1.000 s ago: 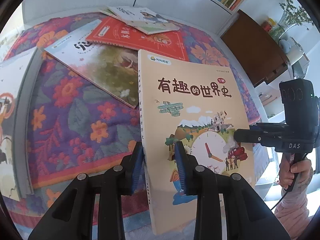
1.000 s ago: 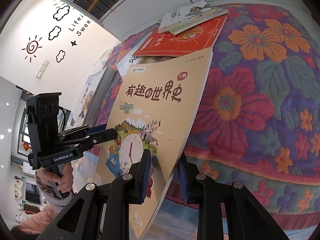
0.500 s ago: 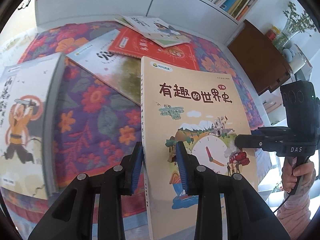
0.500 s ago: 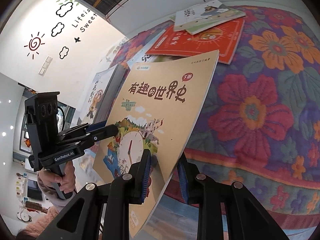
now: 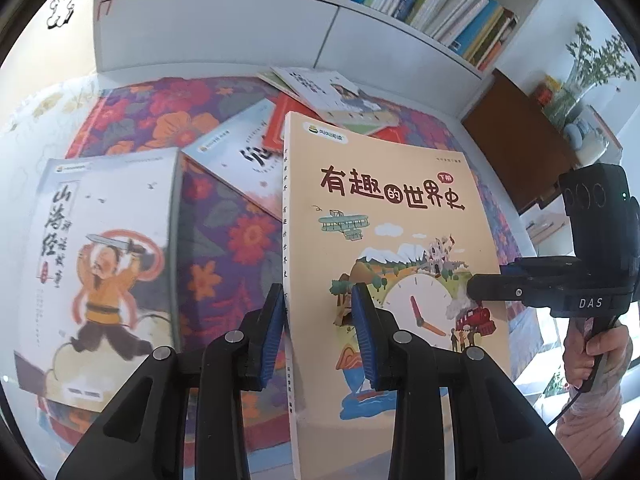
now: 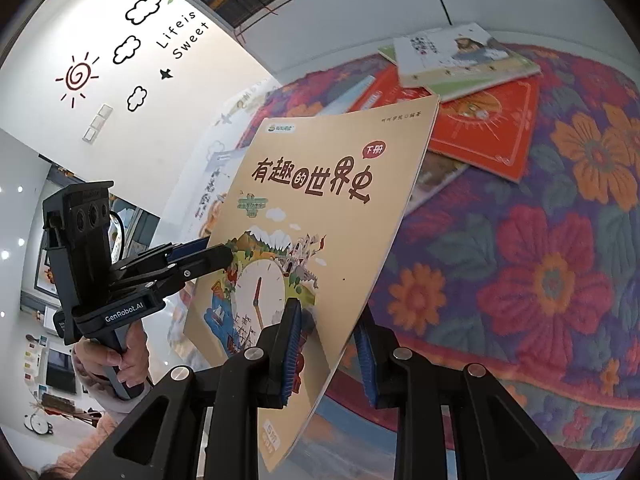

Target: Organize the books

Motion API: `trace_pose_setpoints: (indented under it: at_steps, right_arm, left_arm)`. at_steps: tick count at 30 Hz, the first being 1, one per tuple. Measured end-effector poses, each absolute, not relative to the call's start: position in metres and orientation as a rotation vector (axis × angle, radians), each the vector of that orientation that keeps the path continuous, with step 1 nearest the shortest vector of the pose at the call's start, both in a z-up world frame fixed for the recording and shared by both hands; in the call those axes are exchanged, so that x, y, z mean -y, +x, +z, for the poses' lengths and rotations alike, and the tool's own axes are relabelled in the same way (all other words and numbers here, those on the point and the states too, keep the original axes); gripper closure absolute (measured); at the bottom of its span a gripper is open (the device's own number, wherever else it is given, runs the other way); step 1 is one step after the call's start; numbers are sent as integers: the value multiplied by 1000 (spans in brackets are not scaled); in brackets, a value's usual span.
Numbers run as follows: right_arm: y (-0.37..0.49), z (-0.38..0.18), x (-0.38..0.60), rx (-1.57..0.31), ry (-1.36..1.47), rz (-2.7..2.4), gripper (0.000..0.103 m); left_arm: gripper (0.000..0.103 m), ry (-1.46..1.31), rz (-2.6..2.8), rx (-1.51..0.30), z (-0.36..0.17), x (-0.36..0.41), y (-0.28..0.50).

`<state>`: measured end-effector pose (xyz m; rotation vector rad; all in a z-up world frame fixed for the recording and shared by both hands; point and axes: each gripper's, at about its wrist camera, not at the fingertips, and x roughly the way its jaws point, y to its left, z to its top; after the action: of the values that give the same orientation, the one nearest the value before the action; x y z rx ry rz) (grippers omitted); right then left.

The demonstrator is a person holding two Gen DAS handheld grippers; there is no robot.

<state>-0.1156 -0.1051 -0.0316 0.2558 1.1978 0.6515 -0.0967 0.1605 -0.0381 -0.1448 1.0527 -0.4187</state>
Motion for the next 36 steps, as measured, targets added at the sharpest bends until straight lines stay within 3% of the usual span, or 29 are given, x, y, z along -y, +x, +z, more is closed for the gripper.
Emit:
trace_pose_setpoints:
  at_steps: [23,36]
  right_arm:
    - [-81,-13,-8,-1193,147,810,75]
    - [-63,-35,-82,-1222,139,907,72]
  left_arm:
    - [73,-242,-250,-963,-9,-278,-86]
    - [73,-321,-128,-989,-33,-347,-75]
